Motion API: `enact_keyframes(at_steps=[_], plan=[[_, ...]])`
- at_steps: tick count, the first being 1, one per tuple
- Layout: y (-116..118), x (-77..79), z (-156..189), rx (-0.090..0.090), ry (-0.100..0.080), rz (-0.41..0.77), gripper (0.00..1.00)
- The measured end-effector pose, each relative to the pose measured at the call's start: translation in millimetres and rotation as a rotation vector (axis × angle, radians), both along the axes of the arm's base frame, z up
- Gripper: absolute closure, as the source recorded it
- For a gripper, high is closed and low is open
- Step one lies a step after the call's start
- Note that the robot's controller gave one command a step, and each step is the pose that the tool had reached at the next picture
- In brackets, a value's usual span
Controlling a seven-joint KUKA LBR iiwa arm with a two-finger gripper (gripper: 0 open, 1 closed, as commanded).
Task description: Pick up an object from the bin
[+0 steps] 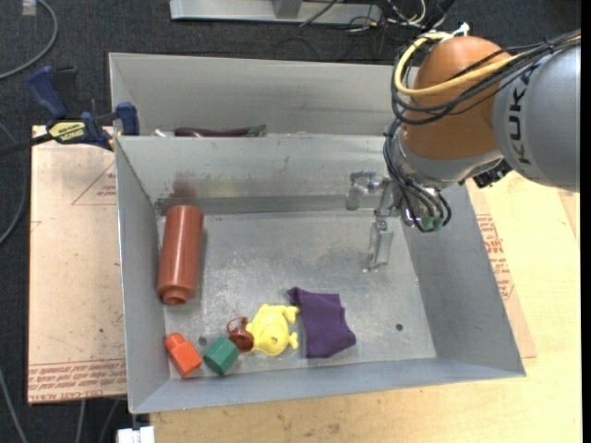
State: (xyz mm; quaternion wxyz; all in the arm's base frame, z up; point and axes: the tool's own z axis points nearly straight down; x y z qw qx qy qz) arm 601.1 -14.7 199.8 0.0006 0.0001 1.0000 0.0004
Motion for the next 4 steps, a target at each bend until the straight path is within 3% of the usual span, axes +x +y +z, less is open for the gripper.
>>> enact_keyframes(at_steps=[1,2,3,4], plan=[[7,-12.3,-31,-0.001,-0.007,0.052,0.00],[35,-30.4,-93,0.000,-0.004,0.236,0.00],[62,-21.5,-124,-0.002,-0.011,0.667,1.00],[62,-21.5,-124,-0.002,-0.011,0.667,1.00]])
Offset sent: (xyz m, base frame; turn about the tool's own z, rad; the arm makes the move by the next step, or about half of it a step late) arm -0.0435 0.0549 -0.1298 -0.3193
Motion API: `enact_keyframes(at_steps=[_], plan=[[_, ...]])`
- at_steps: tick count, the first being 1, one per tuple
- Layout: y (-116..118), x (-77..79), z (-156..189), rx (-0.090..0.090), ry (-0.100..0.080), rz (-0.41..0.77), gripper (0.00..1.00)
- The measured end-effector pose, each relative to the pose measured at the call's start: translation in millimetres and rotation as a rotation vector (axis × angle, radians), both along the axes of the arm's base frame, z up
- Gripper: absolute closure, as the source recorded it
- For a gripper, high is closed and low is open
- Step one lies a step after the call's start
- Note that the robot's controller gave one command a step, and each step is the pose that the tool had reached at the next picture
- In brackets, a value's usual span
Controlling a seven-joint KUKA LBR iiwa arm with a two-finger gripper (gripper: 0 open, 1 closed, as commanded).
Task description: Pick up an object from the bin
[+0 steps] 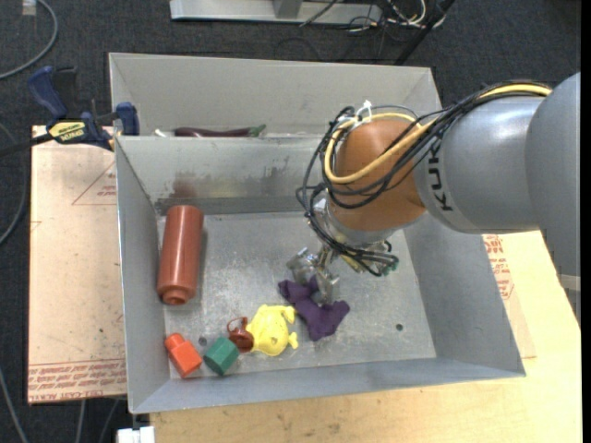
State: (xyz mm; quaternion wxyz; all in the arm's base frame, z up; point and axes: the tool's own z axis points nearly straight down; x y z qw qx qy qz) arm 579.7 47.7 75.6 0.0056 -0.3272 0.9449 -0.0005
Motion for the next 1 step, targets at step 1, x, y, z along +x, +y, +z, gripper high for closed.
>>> enact_keyframes(at_steps=[1], plan=[[6.1,7.6,159.2,0.002,-0.010,0.024,1.00]])
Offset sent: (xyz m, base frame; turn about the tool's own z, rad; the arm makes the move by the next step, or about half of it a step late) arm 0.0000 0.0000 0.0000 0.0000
